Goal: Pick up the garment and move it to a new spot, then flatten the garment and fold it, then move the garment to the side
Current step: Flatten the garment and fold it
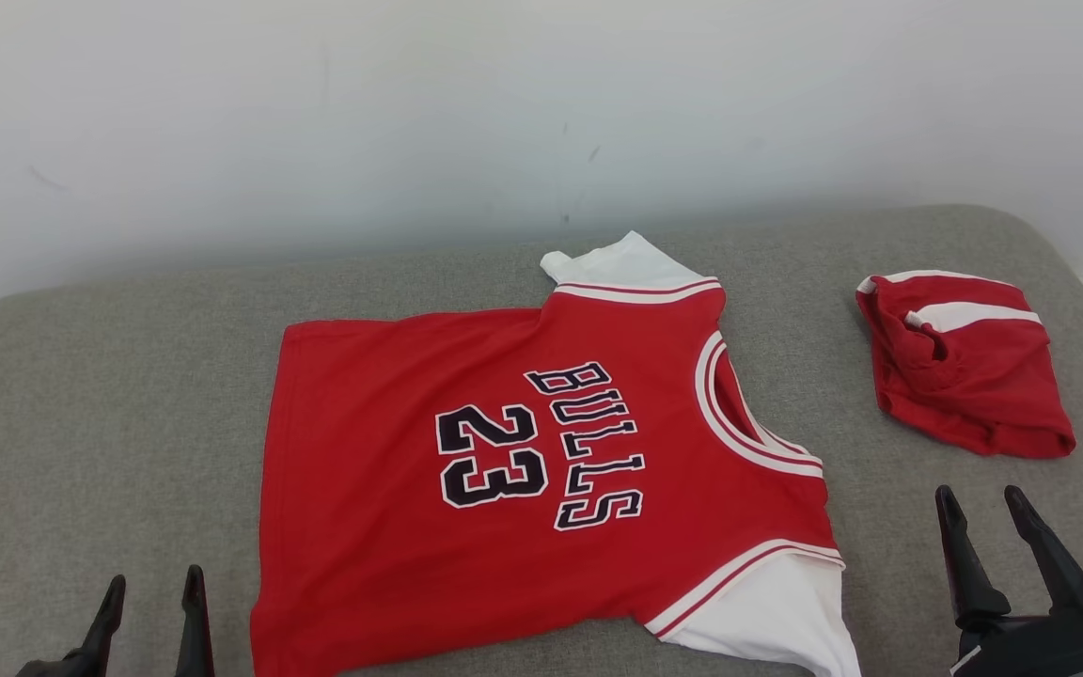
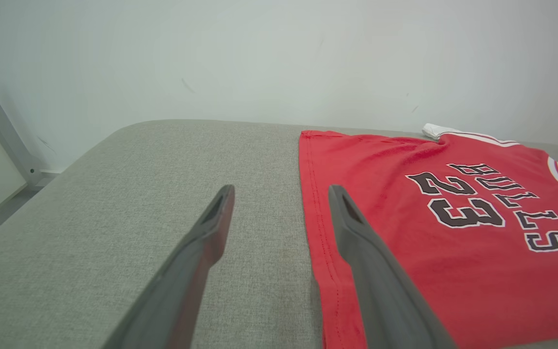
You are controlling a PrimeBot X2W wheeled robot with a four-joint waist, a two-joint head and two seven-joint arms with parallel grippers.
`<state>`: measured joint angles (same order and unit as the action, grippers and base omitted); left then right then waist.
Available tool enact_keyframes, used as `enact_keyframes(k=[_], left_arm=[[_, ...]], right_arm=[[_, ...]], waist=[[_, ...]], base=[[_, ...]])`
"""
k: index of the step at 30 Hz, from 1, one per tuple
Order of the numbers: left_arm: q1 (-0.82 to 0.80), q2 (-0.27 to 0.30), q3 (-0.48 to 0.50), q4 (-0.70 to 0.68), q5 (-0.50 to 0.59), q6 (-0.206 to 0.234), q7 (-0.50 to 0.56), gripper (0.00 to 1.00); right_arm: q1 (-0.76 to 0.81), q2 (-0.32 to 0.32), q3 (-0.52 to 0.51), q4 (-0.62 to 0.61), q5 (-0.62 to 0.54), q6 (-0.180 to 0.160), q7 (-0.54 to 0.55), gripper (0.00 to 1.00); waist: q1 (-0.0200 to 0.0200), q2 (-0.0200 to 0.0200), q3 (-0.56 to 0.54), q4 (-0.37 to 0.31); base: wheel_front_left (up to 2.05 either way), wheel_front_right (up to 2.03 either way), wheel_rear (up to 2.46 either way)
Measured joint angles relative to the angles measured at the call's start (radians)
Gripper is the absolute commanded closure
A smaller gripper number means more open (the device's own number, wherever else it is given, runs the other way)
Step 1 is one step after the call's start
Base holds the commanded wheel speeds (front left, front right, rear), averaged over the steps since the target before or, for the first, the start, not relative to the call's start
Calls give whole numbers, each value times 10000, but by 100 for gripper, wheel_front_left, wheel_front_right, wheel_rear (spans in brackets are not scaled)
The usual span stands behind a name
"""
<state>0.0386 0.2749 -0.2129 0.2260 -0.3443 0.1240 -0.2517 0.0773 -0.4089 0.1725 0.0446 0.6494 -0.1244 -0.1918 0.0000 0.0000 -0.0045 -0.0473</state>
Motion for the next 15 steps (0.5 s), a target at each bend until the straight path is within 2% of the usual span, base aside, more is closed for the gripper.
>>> enact_keyframes(k=[15], left_arm=[[295, -407, 464, -575, 744, 0, 58, 0]], right_arm=[[-36, -21, 385, 50, -305, 27, 207, 0]], waist=[[0, 0, 126, 64]], base=[[0, 0, 0]])
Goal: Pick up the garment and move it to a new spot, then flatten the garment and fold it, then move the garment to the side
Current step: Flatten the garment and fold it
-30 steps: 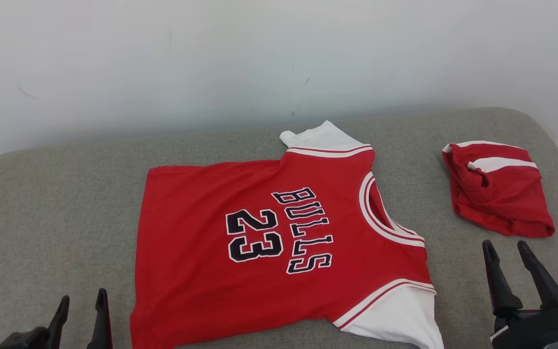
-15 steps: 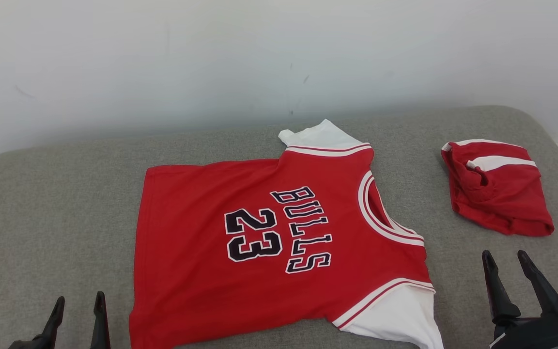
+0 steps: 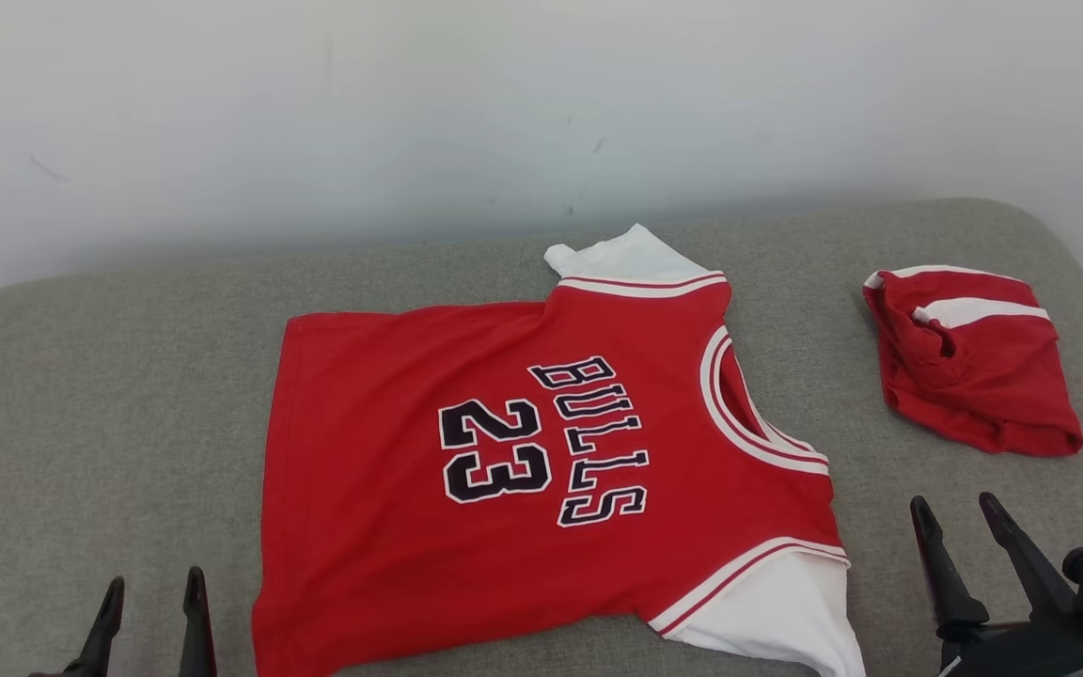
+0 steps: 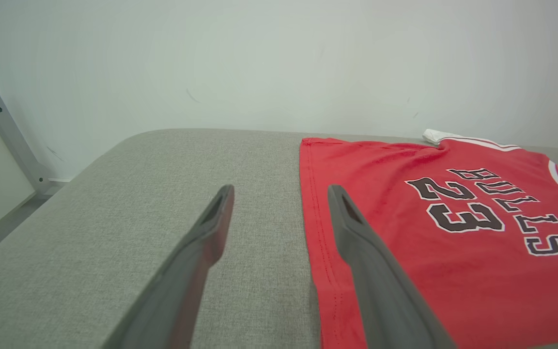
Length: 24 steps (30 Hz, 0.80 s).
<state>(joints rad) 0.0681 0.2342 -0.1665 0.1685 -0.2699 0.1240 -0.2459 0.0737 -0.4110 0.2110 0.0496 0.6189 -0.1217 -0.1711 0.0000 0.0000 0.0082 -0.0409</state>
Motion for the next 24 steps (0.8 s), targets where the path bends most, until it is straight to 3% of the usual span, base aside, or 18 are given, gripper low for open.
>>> enact_keyframes(k=[24], left_arm=[[316, -276, 418, -717, 531, 0, 579, 0]], right_arm=[[-49, -19, -10, -130, -61, -13, 52, 0]], waist=[[0, 0, 72, 57]], base=[[0, 0, 0]])
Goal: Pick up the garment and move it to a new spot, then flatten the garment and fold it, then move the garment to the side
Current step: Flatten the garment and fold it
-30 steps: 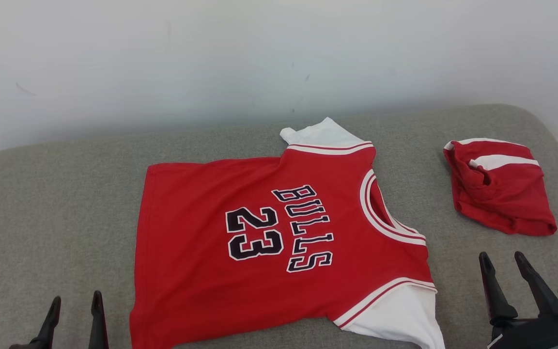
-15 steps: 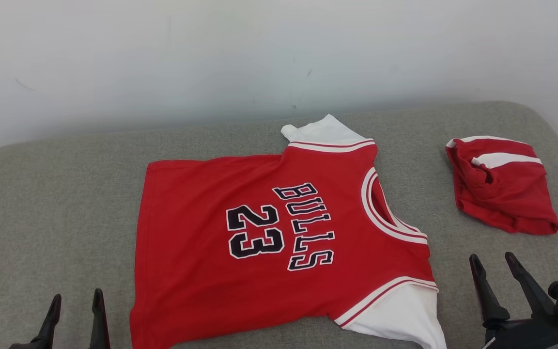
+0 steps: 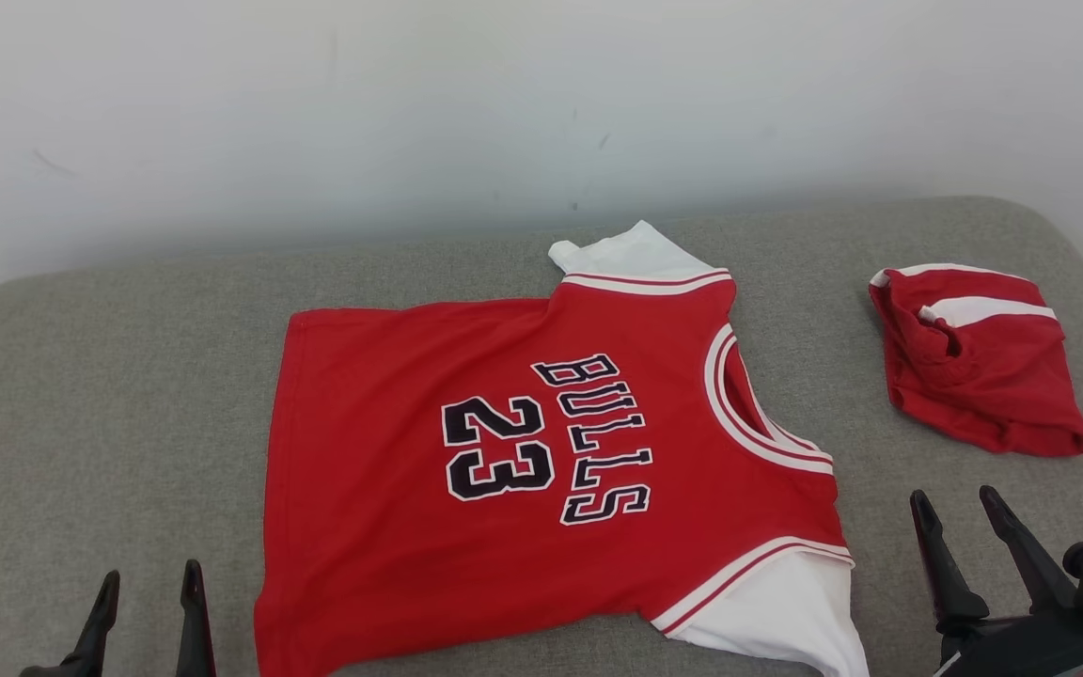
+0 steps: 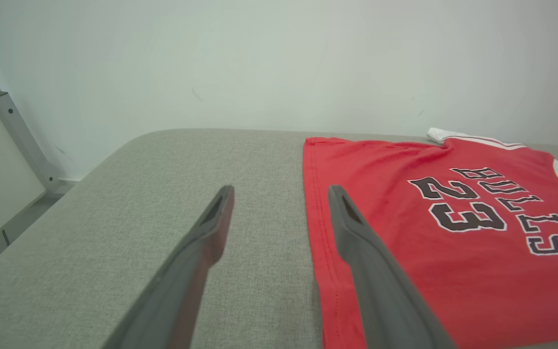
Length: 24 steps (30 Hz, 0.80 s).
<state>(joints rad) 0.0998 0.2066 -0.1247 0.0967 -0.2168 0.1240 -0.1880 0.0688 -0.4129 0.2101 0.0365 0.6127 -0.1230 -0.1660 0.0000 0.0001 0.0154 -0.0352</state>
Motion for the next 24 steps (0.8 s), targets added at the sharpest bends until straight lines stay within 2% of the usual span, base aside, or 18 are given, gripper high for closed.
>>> enact_keyframes(k=[24], left_arm=[[28, -90, 140, -485, 157, 0, 483, 0]], right_arm=[[-9, 15, 17, 8, -77, -2, 88, 0]], waist=[[0, 0, -24, 5]], base=[[0, 0, 0]])
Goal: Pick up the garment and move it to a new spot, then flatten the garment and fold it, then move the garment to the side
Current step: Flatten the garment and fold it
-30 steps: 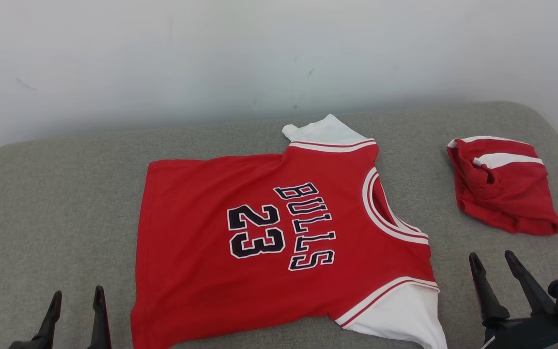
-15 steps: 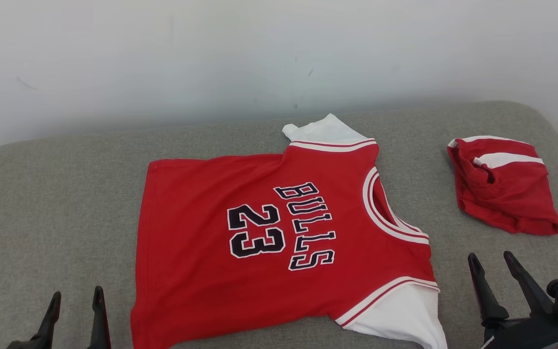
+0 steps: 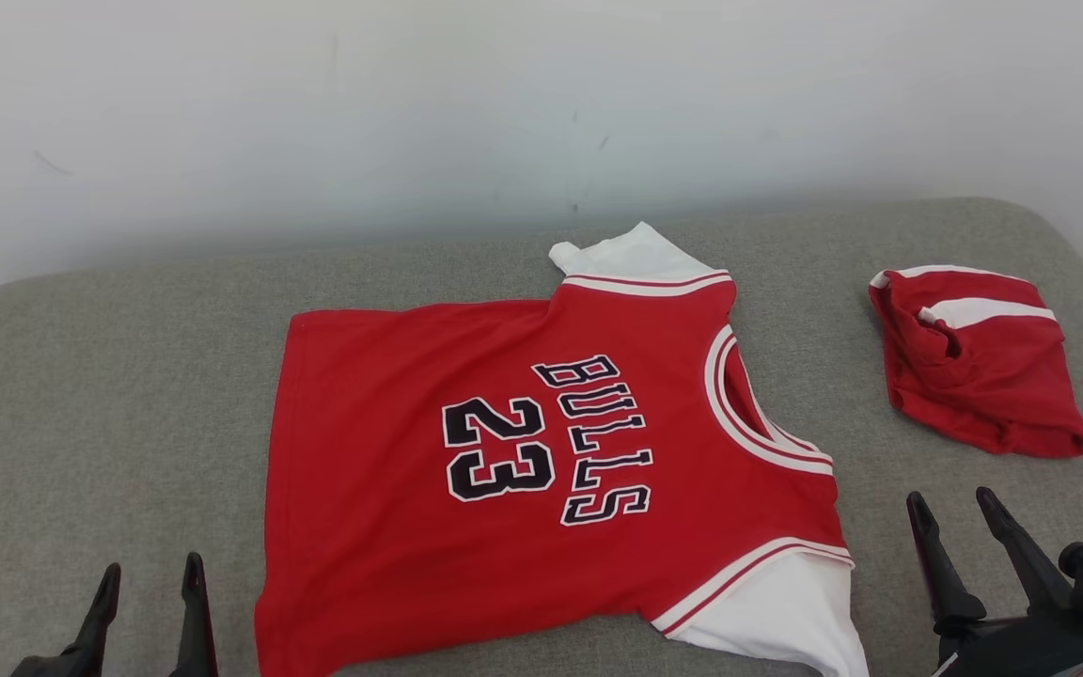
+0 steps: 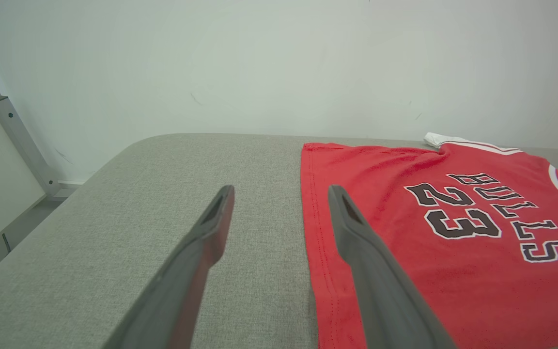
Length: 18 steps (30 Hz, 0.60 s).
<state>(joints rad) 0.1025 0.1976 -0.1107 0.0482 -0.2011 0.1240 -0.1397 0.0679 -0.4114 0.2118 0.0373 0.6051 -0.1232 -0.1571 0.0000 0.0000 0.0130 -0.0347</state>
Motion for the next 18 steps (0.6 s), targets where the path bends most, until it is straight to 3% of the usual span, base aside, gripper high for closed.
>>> enact_keyframes(k=[18], left_arm=[[162, -19, 13, -203, 15, 0, 322, 0]], right_arm=[[-6, 0, 42, 6, 0, 0, 77, 0]], waist=[[0, 0, 12, 11]], base=[[0, 0, 0]])
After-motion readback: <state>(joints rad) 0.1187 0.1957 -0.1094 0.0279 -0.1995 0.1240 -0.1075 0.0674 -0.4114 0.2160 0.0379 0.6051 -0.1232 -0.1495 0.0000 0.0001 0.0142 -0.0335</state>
